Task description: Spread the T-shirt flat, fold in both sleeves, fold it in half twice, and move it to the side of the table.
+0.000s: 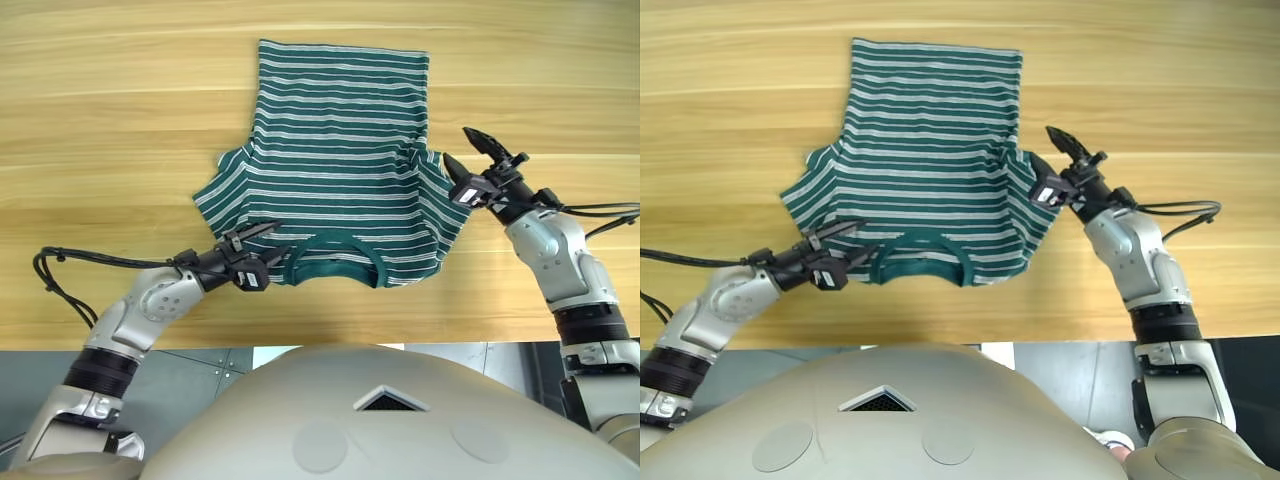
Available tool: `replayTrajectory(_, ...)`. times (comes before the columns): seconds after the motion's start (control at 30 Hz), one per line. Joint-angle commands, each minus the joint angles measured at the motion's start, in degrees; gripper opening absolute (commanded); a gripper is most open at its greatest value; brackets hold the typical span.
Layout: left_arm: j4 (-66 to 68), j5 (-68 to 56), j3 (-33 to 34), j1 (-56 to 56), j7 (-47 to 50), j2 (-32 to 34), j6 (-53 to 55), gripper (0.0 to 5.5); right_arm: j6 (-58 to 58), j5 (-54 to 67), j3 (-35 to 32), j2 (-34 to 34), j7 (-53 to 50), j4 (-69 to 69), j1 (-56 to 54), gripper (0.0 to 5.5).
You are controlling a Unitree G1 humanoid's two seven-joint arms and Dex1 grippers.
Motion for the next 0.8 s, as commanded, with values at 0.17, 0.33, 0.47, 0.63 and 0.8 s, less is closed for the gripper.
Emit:
replayTrajectory(0.17, -1.4, 1.3, -2.4, 2.7, -0.5, -2.7, 3.9, 2.50, 2.6, -2.0, 1.8, 0.3, -3.2, 8.2, 0.0, 2.46)
replayTrajectory(0.33, -2.7, 1.1, -2.5, 4.3, -0.6, -2.6, 4.9, 2.50, 5.8, -2.1, 0.4, -1.6, -7.6, 13.8, 0.5, 2.46)
replayTrajectory(0.47, -3.0, 1.1, -3.0, 5.3, -0.7, -3.1, 5.8, 2.50, 7.6, -2.9, 0.2, -3.2, -11.0, 18.2, 0.2, 2.46)
replayTrajectory(0.63, -3.1, 1.1, -2.9, 5.2, 0.3, -4.1, 5.3, 2.50, 5.5, -1.3, 0.4, -2.7, -13.8, 16.0, -0.7, 2.46)
replayTrajectory(0.8, -3.9, -1.1, -1.7, 3.3, 2.9, -7.0, 2.9, 2.50, -2.9, 16.4, -8.8, 2.6, -15.5, -6.4, 1.0, 2.46)
